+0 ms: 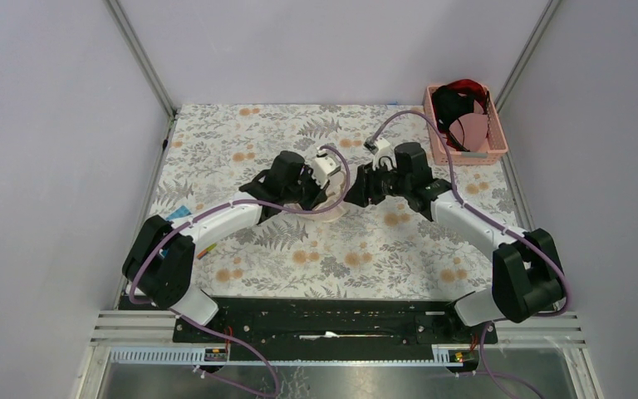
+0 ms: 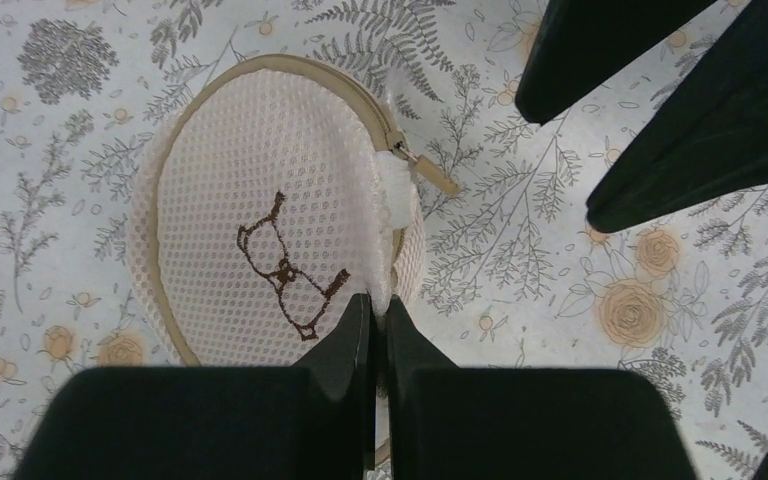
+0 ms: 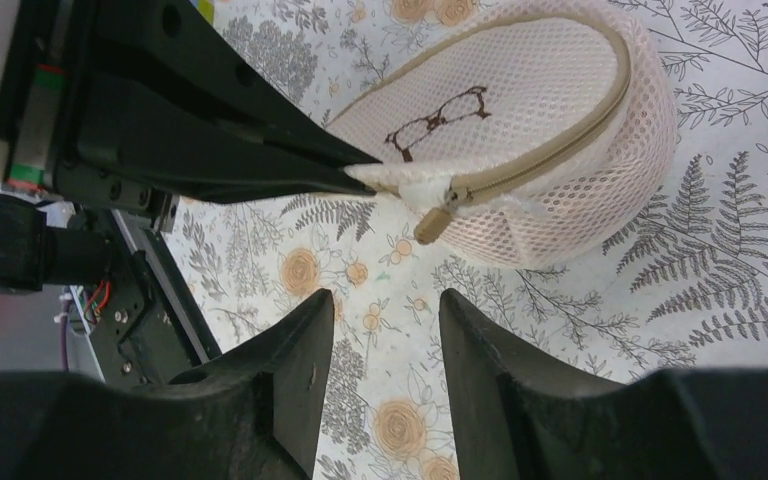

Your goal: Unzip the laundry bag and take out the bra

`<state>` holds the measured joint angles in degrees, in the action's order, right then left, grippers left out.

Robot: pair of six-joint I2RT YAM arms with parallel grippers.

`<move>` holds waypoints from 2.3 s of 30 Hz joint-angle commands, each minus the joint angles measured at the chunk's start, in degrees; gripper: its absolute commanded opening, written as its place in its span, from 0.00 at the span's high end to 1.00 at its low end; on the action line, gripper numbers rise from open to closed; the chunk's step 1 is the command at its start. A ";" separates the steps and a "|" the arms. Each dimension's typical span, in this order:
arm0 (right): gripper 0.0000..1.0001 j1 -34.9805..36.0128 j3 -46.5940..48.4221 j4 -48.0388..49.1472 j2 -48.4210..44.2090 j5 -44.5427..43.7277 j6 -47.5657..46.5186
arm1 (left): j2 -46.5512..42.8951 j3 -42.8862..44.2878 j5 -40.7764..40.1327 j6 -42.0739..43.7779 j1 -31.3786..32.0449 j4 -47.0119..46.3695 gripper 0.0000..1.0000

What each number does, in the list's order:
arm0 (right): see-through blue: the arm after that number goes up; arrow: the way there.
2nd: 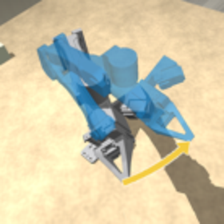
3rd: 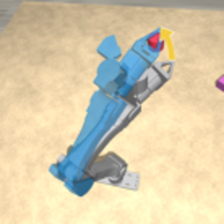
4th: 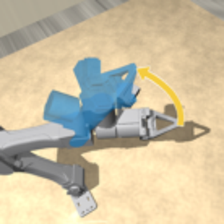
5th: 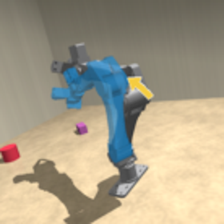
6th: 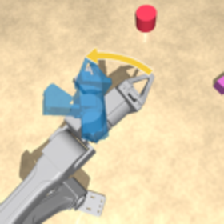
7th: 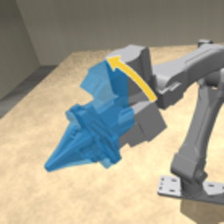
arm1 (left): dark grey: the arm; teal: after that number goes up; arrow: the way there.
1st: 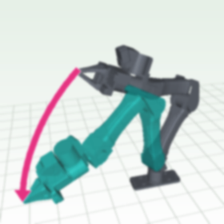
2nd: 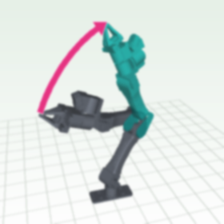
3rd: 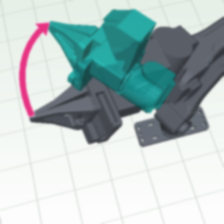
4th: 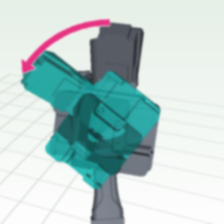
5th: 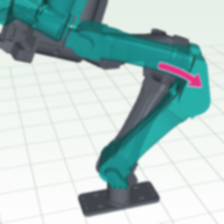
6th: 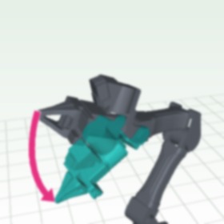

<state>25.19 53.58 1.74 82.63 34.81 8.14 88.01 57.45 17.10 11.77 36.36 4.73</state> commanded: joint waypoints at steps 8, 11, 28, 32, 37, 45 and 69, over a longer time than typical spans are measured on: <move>0.52 1.89 0.31 7.62 2.99 -6.44 8.91 | -0.35 2.39 5.00 -5.28 -0.06 1.02 1.00; 0.52 2.27 0.67 7.49 4.45 -7.00 8.83 | -0.21 2.54 5.55 -5.67 -0.08 0.94 1.00; 1.00 2.39 0.96 6.77 4.69 -6.82 4.01 | -2.58 -0.11 8.78 -3.25 -1.03 0.63 1.00; 1.00 2.25 0.64 4.50 3.46 -5.92 1.70 | -3.76 -1.86 9.39 -0.83 -2.56 -0.63 1.00; 1.00 1.46 -0.20 3.07 3.26 -3.75 0.49 | -6.08 -5.56 10.68 11.38 -3.75 -0.88 1.00; 1.00 0.56 -0.75 3.01 3.82 2.53 -0.20 | -9.39 -14.28 6.46 32.86 -4.67 -6.06 1.00; 1.00 1.34 -1.75 5.73 4.13 9.36 3.08 | -5.81 -6.77 4.26 21.92 3.19 -7.92 0.52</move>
<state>26.26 52.10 5.52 88.12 43.03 10.98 80.23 47.53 24.84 35.44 39.48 0.51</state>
